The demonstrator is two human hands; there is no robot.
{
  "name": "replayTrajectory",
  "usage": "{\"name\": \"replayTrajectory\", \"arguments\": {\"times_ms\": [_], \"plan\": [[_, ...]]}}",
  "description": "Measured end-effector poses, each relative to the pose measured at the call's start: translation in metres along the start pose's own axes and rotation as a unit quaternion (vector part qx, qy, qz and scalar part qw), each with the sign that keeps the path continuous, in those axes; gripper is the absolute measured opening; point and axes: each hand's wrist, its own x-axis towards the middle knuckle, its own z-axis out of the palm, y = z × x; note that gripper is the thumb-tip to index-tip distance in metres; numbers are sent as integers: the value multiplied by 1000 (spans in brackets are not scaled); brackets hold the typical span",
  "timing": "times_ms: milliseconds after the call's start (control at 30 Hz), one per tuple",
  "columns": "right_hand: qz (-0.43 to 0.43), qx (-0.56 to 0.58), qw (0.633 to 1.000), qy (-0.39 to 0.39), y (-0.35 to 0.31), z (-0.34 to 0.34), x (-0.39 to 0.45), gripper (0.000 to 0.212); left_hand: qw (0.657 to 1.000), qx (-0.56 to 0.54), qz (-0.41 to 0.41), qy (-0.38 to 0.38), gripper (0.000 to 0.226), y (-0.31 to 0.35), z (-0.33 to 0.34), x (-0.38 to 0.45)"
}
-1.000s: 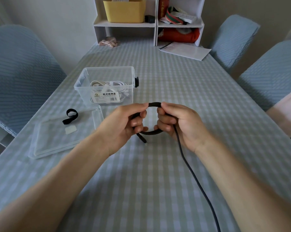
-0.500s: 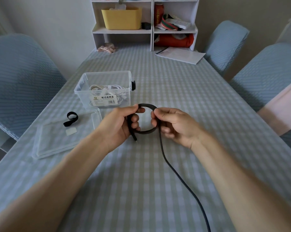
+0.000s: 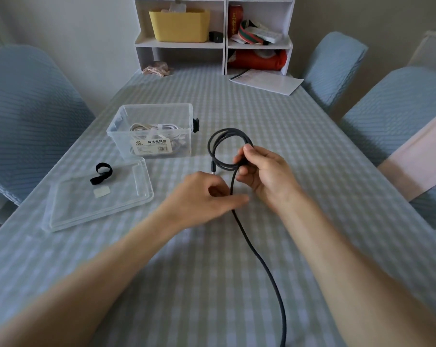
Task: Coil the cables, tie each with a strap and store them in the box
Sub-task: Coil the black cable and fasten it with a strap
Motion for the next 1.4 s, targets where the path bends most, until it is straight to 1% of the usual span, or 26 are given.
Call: {"name": "replayTrajectory", "arguments": {"times_ms": [67,133,267,333,367,433,500,533,567,600,633,667,700,733,767,800,867,933,967,1033,1067,1133,1233,1267,1333,1400], "plan": [[2,-1,1000,-2,2,0,1,23,998,56,4,-3,33,-2,5,0],[-3,4,1000,2,3,0,2,23,997,75,-5,1,33,-5,4,0],[-25,54,996,70,-5,-10,8,23,995,75,-49,48,17,-15,-13,6],[-31,47,994,92,-8,-18,11,24,990,-40,-117,72,20,-18,-22,11],[-31,18,995,89,-8,-20,11,24,975,-130,-163,74,21,-20,-26,13],[-24,-62,996,63,-4,-20,11,25,921,-290,-255,53,19,-22,-31,16],[-22,-103,993,45,-1,-18,11,24,859,-410,-304,28,7,-21,-33,18],[-26,-100,994,47,-2,-17,11,24,838,-449,-309,18,2,-21,-35,18],[-32,-87,994,54,-3,-17,11,23,835,-460,-300,9,2,-22,-38,18],[-36,-71,995,64,-5,-18,11,23,851,-441,-284,4,4,-24,-40,17],[-41,-55,995,73,-7,-19,11,23,886,-383,-261,8,6,-25,-43,16],[-45,-46,995,79,-9,-20,11,22,926,-294,-237,18,9,-25,-45,15],[-49,-45,994,83,-8,-22,11,23,954,-200,-223,30,13,-25,-45,14],[-56,-52,994,82,-9,-24,10,23,964,-141,-222,38,18,-24,-45,14],[-63,-68,993,77,-8,-24,9,23,960,-145,-238,33,24,-23,-43,14],[-73,-91,991,70,-8,-24,8,24,941,-207,-268,14,27,-20,-42,14],[-95,-142,984,53,-6,-23,5,23,858,-403,-316,-25,29,-17,-42,16],[-112,-170,978,41,-6,-20,2,23,771,-560,-302,-5,26,-18,-45,18],[-119,-176,977,35,-7,-19,0,22,736,-615,-280,20,22,-18,-47,18],[-130,-192,972,30,-7,-18,-1,22,693,-684,-217,68,17,-18,-48,18],[-135,-200,970,35,-7,-17,-2,22,692,-695,-182,76,16,-15,-48,16],[-138,-206,967,52,-6,-14,-3,23,721,-677,-133,65,22,-9,-46,12],[-133,-210,966,76,-3,-10,-2,25,784,-609,-106,49,21,-2,-40,10],[-133,-219,963,80,-1,-10,-1,25,813,-569,-110,55,16,0,-38,11],[-134,-245,956,87,3,-11,1,26,887,-436,-125,83,9,-2,-33,11],[-131,-264,951,95,7,-11,3,27,935,-308,-139,106,10,-10,-31,13]]}}
